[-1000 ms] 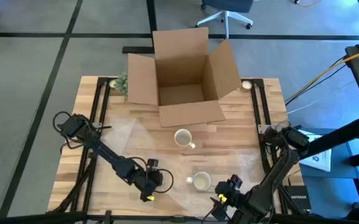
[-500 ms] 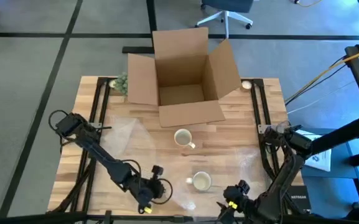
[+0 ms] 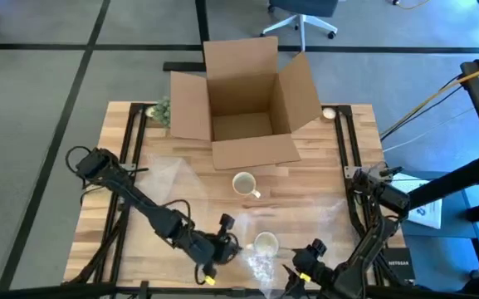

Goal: Wrap mug
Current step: Wrap the red mug with transparent bubble wrap

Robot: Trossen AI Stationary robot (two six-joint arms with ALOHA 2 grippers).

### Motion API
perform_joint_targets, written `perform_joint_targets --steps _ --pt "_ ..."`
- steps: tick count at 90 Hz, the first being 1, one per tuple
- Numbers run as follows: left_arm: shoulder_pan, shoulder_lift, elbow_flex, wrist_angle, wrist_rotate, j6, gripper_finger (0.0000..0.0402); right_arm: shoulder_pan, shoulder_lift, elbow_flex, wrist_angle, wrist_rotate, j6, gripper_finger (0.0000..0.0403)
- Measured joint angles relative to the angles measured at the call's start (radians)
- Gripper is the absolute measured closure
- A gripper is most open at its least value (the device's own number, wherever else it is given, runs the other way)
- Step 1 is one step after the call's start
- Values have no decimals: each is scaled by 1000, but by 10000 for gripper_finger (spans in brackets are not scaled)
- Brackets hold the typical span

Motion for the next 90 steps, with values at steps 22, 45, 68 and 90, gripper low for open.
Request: perform_joint_targets --steps 22,45,68,90 --pt "108 40 2 86 135 3 401 -47 6 0 15 37 -113 134" --pt "117 52 2 85 142 -6 401 -100 6 0 113 73 -308 134" --pt "128 99 -8 184 157 9 401 -125 6 0 196 72 -424 134" --pt "132 170 -8 182 159 -52 401 -122 6 0 201 64 -441 134"
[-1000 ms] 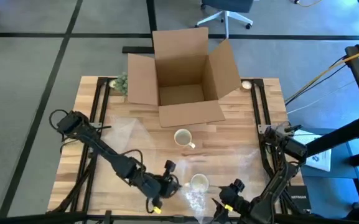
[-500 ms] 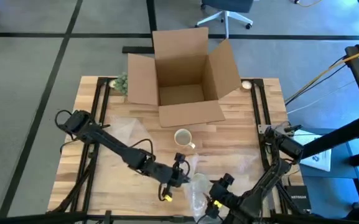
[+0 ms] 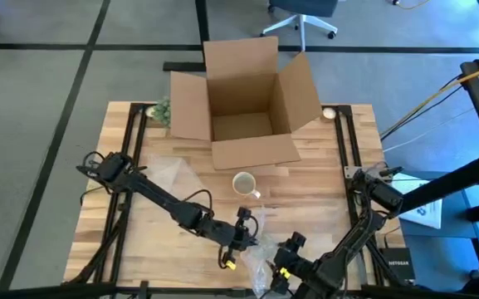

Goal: Wrap mug
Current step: Wrap the red mug with transparent bubble wrap

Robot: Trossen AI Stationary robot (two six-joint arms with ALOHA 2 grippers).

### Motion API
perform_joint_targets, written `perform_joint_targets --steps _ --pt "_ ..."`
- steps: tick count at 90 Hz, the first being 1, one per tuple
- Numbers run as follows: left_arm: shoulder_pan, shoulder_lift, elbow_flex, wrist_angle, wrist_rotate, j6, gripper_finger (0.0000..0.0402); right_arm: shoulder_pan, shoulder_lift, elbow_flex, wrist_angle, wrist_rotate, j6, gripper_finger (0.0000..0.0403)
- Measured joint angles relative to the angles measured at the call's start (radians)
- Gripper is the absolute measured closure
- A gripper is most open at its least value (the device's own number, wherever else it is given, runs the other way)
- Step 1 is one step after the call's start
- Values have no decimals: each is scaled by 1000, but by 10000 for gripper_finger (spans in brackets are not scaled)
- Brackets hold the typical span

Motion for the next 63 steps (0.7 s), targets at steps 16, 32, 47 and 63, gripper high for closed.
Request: perform_joint_targets --steps 16,32,47,63 --pt "-2 14 3 -7 -4 -42 401 3 -17 38 -99 -86 -34 134" --pt "-2 16 4 -3 -4 -67 401 23 -54 209 -432 -157 -77 134" --pt "-2 16 4 -4 -7 -71 401 3 -113 301 -511 -40 -115 138" --pt "-4 17 4 5 -19 -74 401 -79 -105 283 -305 -142 -323 228"
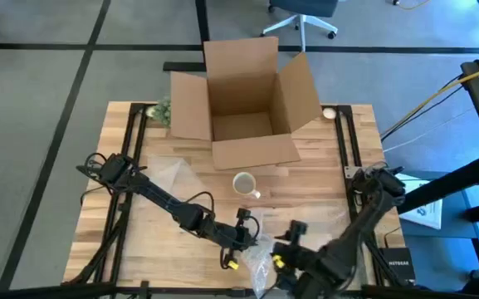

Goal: Wrap mug
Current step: Wrap the red mug with transparent bubble wrap

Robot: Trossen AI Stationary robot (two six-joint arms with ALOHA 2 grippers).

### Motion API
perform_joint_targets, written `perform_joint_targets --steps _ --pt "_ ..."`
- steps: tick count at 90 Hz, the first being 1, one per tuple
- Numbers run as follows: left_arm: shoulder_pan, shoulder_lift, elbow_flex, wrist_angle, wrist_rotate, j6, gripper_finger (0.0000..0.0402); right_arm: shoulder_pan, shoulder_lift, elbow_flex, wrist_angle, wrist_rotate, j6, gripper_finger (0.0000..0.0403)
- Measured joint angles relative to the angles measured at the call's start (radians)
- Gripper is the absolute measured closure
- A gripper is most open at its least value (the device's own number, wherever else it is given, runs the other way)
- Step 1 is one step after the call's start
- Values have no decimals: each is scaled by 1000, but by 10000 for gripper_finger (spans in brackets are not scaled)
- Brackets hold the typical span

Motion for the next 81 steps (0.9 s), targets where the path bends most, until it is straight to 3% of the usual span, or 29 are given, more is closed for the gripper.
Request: perform_joint_targets --steps 12,17,41,58,81 --pt "-5 1 0 2 -4 2 401 -51 -5 1 84 -59 -127 359" --pt "-8 1 -1 2 -4 5 401 -71 5 -3 85 -101 -148 387" --pt "-11 1 -1 0 -9 7 401 -141 10 -159 287 -248 -180 399" --pt "-13 2 -2 3 -7 6 401 -145 9 -291 429 -278 -144 402" --pt "-24 -36 -4 -39 -5 -7 401 -152 6 -320 475 -313 -128 402"
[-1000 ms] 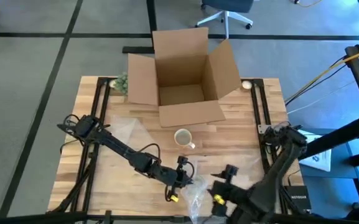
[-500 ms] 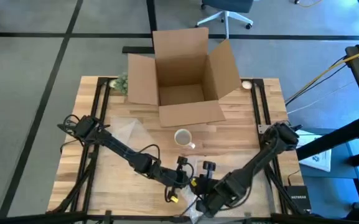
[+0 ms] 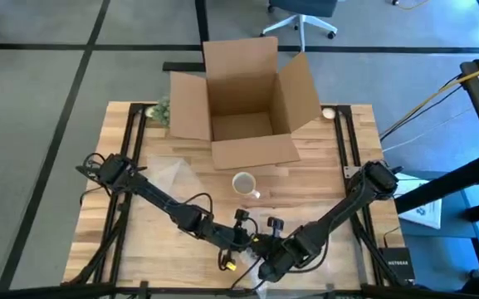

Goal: Wrap mug
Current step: Wrap the red mug with transparent bubble wrap

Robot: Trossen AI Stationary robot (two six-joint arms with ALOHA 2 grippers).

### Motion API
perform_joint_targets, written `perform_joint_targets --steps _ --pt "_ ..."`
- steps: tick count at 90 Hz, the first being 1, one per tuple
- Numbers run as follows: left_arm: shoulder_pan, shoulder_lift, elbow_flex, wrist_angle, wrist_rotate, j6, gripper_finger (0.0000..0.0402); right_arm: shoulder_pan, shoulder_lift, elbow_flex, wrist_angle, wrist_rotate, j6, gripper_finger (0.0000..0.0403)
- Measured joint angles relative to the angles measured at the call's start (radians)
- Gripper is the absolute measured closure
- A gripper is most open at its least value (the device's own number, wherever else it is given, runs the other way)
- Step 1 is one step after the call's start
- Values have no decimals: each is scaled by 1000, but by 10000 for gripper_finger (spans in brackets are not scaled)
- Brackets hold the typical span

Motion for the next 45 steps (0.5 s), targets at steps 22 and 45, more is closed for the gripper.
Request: perform_joint_targets --steps 22,45 --pt "-29 -133 5 -156 -14 -116 401 2 7 -7 -24 -21 -1 403" --pt "-61 -184 4 -307 -190 -164 401 2 10 -7 -16 -13 -21 403"
